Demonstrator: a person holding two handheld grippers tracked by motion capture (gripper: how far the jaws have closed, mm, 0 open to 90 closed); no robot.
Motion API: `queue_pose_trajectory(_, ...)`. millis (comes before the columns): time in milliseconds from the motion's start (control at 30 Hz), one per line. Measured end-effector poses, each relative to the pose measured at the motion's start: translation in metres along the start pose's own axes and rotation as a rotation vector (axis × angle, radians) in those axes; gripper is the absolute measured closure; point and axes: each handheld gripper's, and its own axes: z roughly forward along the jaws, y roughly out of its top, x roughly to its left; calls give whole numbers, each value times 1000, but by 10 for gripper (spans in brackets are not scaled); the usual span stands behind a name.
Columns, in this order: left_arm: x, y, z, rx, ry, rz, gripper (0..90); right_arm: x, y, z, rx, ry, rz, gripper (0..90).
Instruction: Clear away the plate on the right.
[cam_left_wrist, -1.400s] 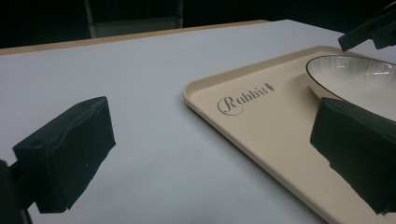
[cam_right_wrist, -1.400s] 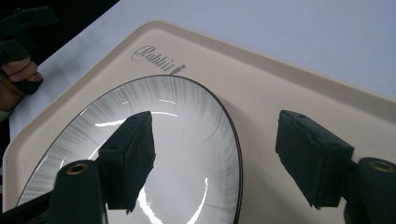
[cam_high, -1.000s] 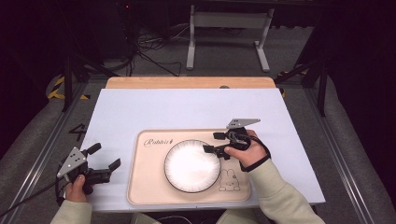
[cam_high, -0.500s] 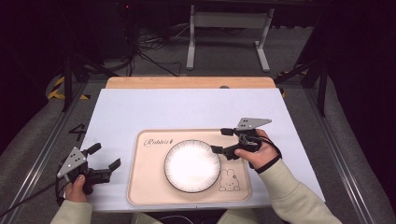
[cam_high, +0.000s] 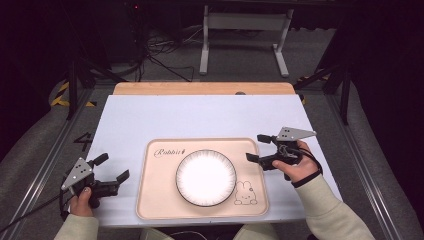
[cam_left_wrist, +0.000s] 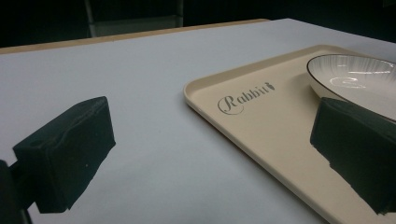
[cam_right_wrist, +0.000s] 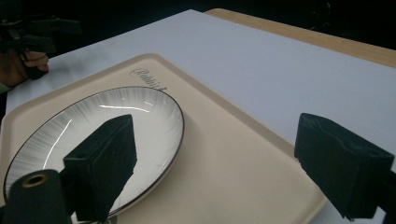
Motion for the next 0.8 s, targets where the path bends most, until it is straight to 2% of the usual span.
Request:
queue_pose_trajectory(67,0,0,0,1,-2,5,3,-5,-3,-9,-12,-26,26,120)
queue_pose_trajectory(133,0,0,0,1,-1,5,3,-8,-5,-14,-1,-36,14,125)
queue_pose_trajectory(200,0,0,0,1,-1,4,3,-13,-7,-20,-23,-53,37,125)
queue_pose_trajectory(333,0,0,0,-1,-1,0,3,-18,-10,-30,-57,-63,62,121)
queue_pose_trajectory(467,0,0,0,-4,-2,2,3,-23,-15,-38,-71,-81,83,164)
queue_pose_trajectory(533,0,0,0,-2,-2,4,3,-26,-18,-41,-74,-99,82,103)
queue_pose_trajectory(800,0,0,0,-4,-3,2,3,-34,-29,-50,-127,-103,100,46)
